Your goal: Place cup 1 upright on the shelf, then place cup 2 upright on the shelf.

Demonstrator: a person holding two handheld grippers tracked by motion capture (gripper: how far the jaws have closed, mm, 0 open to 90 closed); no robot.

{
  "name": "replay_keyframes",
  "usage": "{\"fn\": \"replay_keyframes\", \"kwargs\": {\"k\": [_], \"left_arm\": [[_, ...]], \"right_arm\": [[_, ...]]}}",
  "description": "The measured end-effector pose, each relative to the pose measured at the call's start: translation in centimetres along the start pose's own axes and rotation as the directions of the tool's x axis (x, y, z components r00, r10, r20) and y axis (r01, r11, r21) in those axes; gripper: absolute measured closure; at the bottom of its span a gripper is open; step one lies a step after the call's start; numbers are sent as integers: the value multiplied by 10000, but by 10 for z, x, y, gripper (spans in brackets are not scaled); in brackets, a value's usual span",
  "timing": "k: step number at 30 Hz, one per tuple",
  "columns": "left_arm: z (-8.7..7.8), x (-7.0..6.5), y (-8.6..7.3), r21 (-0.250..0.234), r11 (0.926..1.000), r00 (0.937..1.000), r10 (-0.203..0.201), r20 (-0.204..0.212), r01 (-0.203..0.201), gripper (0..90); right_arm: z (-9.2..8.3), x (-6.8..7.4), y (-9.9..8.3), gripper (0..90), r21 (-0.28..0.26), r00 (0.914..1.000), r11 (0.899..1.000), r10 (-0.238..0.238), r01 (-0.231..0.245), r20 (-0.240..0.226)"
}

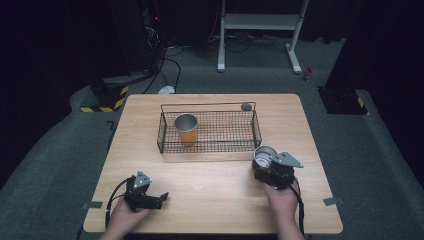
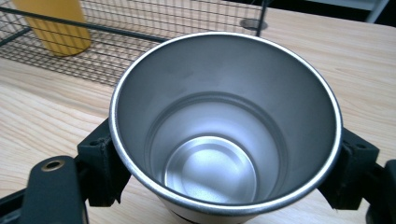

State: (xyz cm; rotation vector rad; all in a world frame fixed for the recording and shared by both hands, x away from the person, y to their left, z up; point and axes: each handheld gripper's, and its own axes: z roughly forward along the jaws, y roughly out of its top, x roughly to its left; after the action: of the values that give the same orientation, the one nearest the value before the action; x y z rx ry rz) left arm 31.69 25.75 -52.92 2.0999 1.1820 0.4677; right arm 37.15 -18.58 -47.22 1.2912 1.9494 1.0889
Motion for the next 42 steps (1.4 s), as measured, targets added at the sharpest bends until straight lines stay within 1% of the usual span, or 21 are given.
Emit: {"fn": "replay_keyframes", "kwargs": {"k": [1, 3, 5, 6, 9, 10, 24, 31, 42], "left_arm": [[0, 0, 0, -4, 10000, 10000, -10, 6, 10, 7], [0, 0, 0, -7, 10000, 10000, -9, 9, 9, 7], [0, 0, 0, -12, 10000, 10000, -27, 15, 27, 7], [0, 0, 0, -12, 10000, 10000, -17, 14, 17, 7], [0, 0, 0, -10, 10000, 10000, -29, 30, 29, 7], [0, 0, 0, -12, 10000, 10000, -33, 35, 33, 7], [0, 0, 0, -12, 10000, 10000, -51, 55, 51, 7], [0, 0, 0, -12, 10000, 10000, -46, 55, 46, 6], [0, 0, 0, -21, 10000, 9999, -68, 80, 68, 6]], "right_arm": [[1, 2, 1, 185, -25, 9999, 10000, -95, 95, -57], [2, 7, 2, 185, -59, 9998, 10000, -80, 79, -172], [3, 11, 4, 185, -87, 9995, 9998, -166, 164, -255], [4, 16, 6, 185, -104, 9992, 9997, -227, 224, -329], [5, 21, 8, 185, -115, 9988, 9996, -252, 247, -411], [6, 24, 10, 185, -158, 9982, 9992, -371, 363, -478], [13, 43, 22, 185, -278, 9949, 9980, -588, 567, -819], [14, 48, 28, 185, -355, 9936, 9972, -683, 653, -895], [14, 49, 39, 185, -436, 9933, 9966, -733, 696, -898]]}}
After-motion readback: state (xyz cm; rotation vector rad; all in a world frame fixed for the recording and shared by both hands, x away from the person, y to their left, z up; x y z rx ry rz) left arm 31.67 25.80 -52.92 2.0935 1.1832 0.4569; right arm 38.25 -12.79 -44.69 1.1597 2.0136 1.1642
